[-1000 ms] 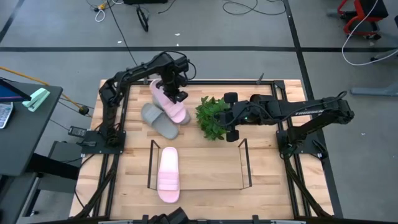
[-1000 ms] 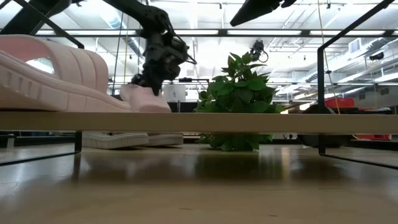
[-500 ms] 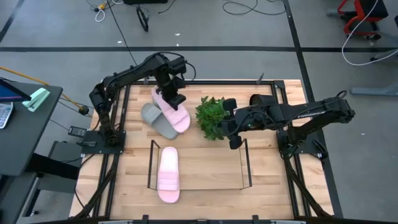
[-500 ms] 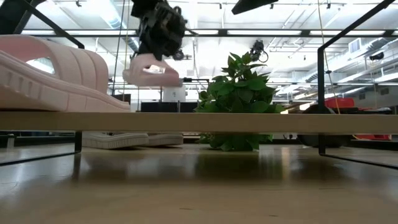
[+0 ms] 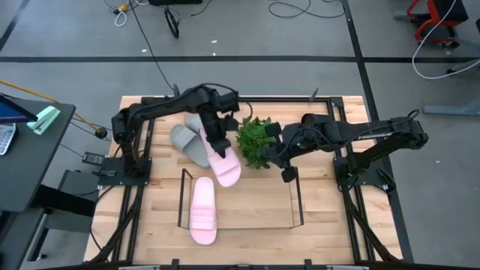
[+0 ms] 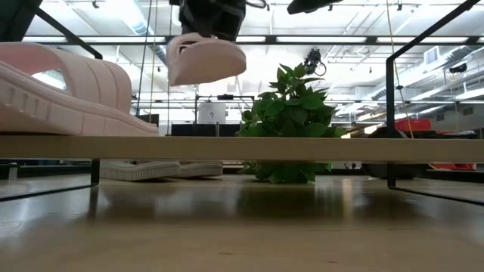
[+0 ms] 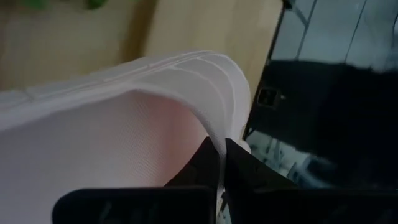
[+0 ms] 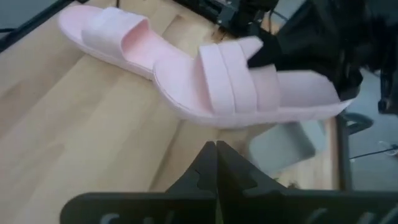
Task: Pick and place slides into the shelf
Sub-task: Put the pink slipper on the shelf
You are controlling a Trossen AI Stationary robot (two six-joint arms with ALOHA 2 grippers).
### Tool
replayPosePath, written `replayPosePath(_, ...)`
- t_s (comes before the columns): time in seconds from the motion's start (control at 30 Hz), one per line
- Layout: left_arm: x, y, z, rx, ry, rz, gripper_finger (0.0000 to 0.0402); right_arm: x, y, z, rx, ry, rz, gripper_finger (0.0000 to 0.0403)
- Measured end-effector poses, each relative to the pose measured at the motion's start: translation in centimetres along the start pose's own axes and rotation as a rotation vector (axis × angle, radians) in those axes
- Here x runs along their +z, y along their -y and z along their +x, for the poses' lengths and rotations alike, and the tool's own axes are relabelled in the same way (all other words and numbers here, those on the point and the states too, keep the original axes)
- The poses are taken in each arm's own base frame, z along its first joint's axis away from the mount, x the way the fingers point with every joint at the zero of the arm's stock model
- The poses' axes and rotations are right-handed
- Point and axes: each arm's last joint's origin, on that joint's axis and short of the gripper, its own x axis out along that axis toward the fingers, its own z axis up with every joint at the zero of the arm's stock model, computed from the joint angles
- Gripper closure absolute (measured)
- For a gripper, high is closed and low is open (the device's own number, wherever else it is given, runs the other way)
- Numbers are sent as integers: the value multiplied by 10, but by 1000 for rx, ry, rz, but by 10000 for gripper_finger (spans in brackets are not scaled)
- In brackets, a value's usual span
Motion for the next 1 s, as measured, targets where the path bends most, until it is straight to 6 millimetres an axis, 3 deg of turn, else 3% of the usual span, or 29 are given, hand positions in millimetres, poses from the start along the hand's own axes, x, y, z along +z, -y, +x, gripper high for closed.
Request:
replayPosePath(0.3,-7,35,28,-15,-59,228,391,7,-19,0,70,10,229,403)
replayPosePath(0.6,-16,59,46,-85,-112,385,386,17,-49,-3,11,1,360,403)
replayPosePath(1.0,-5,80,73,-120,-39,380,389,29,-89,-12,11,44,376,403)
